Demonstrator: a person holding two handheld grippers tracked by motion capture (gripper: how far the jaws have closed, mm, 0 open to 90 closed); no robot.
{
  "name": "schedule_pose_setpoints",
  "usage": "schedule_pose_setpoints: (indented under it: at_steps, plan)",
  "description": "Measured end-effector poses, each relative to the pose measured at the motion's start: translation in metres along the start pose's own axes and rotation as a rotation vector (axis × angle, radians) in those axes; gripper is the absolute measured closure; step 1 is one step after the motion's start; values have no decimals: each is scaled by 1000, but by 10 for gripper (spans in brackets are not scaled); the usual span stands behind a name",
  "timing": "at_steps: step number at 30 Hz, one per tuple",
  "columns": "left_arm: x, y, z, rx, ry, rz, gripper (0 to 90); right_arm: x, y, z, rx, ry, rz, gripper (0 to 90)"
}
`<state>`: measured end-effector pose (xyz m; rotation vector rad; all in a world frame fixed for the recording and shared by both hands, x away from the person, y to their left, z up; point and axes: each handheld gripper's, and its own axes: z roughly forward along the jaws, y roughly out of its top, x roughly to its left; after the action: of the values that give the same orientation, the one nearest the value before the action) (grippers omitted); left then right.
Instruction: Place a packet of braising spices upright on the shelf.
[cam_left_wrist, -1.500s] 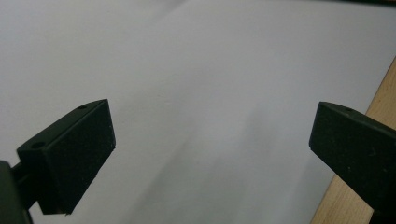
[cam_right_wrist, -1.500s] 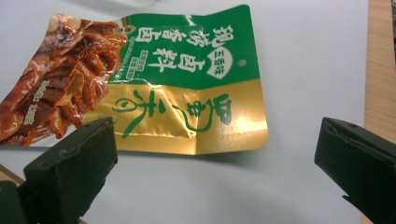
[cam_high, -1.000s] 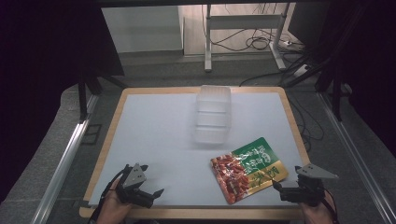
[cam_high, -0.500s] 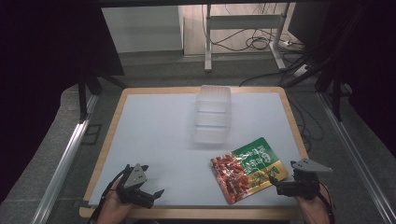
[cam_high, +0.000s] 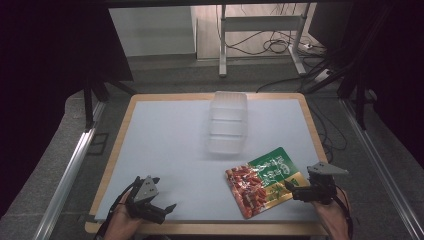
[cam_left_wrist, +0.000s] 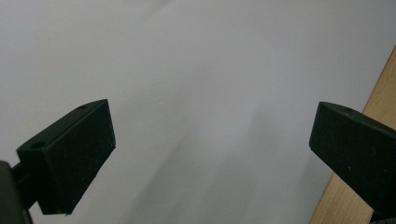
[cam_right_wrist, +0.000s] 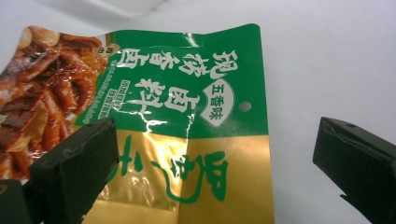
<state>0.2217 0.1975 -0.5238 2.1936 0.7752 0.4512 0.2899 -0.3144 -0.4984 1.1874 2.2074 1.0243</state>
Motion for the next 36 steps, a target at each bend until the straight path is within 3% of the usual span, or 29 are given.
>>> schedule_pose_setpoints:
  at_steps: [5, 11, 23, 26, 27, 34, 36]
  plan:
    - [-1, 0, 1, 6, 2, 7, 2, -1, 4, 9, 28, 11, -9, 5]
    - [-1, 0, 1, 9, 2, 10, 3, -6, 8, 18, 43, 20, 19, 14]
    - [-2, 0, 2, 15, 6, 21, 3, -16, 12, 35, 137, 55, 73, 173]
    - [-3, 0, 2, 17, 5, 22, 4, -17, 14, 37, 160, 74, 84, 224]
    - [-3, 0, 3, 21, 5, 26, 5, -17, 15, 38, 157, 116, 99, 263]
    - [-4, 1, 4, 29, 10, 38, 5, -7, 27, 29, 116, 134, 53, 422]
    - [-4, 1, 4, 30, 11, 40, 6, 0, 30, 30, 123, 133, 18, 462]
